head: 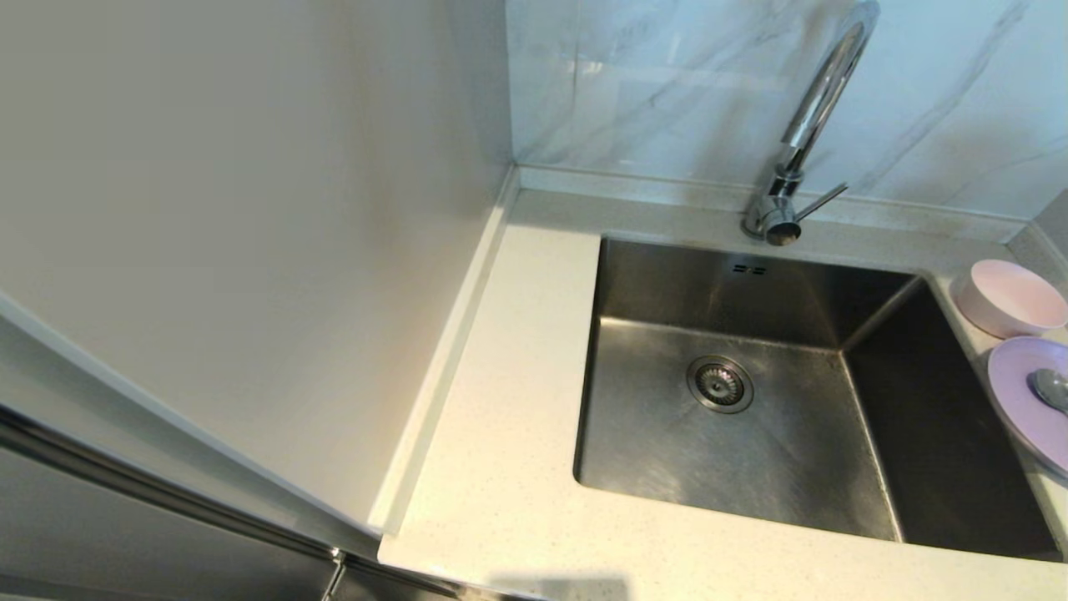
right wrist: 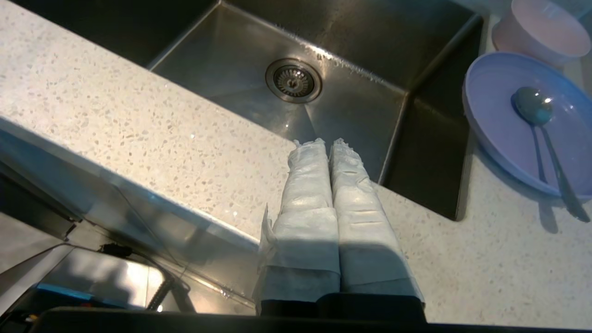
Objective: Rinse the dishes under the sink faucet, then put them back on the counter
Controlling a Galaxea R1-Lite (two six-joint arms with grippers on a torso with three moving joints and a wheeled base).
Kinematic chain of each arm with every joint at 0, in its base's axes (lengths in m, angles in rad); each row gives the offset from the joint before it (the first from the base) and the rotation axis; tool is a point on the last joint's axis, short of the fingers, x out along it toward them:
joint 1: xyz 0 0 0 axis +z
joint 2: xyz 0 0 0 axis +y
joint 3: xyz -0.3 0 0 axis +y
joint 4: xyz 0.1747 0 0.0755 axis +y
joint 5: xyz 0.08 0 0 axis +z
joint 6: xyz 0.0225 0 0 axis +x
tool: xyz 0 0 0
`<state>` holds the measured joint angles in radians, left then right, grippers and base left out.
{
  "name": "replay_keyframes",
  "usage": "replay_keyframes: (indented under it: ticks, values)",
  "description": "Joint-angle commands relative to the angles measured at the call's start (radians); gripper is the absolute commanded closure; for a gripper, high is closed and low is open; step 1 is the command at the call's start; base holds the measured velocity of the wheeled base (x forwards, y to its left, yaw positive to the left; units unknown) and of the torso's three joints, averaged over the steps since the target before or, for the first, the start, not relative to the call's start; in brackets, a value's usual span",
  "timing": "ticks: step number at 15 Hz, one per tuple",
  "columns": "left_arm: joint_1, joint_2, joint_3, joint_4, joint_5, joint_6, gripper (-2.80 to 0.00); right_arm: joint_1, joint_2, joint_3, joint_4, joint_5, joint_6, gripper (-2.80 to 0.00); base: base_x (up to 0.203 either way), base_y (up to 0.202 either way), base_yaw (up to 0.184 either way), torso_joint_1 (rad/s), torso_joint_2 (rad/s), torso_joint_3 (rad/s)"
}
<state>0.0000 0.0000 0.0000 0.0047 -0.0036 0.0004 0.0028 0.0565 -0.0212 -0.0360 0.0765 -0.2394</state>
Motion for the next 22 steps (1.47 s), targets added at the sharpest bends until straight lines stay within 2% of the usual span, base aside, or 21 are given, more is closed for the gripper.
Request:
replay_keyframes:
  ticks: [1,3,5,11,16,22]
  values:
    - [0.0,0.0,0.0,0.0,0.001,0.0,0.0,-0.001,-0.055,0.012,-0.001,-0.003,0.011,0.0,0.0,0.0,0.0,0.0,0.0,0.0]
    - [0.0,0.0,0.0,0.0,0.001,0.0,0.0,-0.001,-0.055,0.024,0.003,-0.049,0.073,0.0,0.0,0.0,0.0,0.0,0.0,0.0]
    - [0.0,0.0,0.0,0.0,0.001,0.0,0.0,-0.001,-0.055,0.03,0.056,-0.06,0.138,0.0,0.0,0.0,0.0,0.0,0.0,0.0]
    - [0.0,0.0,0.0,0.0,-0.001,0.0,0.0,-0.001,-0.055,0.03,0.061,-0.061,0.135,0.0,0.0,0.0,0.0,0.0,0.0,0.0]
    - [0.0,0.0,0.0,0.0,-0.001,0.0,0.0,-0.001,-0.055,0.03,0.064,-0.07,0.218,0.0,0.0,0.0,0.0,0.0,0.0,0.0]
    - [0.0,0.0,0.0,0.0,0.001,0.0,0.0,-0.001,-0.055,0.03,0.064,-0.07,0.219,0.0,0.0,0.0,0.0,0.0,0.0,0.0]
